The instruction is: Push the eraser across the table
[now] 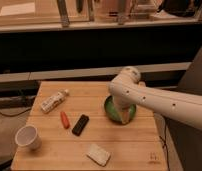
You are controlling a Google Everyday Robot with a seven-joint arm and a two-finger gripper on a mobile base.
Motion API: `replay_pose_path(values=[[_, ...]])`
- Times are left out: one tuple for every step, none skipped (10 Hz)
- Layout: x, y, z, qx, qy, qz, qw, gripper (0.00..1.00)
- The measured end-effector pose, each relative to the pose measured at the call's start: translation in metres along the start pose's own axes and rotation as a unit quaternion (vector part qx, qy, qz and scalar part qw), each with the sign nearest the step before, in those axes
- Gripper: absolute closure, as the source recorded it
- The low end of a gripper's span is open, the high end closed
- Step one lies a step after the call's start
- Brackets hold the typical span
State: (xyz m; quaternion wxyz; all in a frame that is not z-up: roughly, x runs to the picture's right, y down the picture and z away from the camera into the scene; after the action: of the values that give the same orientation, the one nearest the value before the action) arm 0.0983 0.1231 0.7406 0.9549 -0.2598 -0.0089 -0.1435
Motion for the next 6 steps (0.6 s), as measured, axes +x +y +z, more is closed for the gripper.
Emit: replay_pose_path(values=[[-0.008, 0.0, 0.006, 0.0, 0.0, -0.011, 0.9999, 0.2], [-0.011, 0.001, 0.008, -0.001, -0.001, -0.016, 0.9999, 0.2], [-0.014, 0.001, 0.01, -0.002, -0.003, -0.019, 0.9998, 0.2], [-0.024, 0.001, 0.019, -0.004, -0.007, -0.03, 0.9995, 0.2], [-0.031, 0.001, 0.028, -0.004, -0.01, -0.035, 0.9993, 0.2], [-0.037, 0.003, 0.036, -0.006, -0.014, -0.039, 0.9991, 0.2]])
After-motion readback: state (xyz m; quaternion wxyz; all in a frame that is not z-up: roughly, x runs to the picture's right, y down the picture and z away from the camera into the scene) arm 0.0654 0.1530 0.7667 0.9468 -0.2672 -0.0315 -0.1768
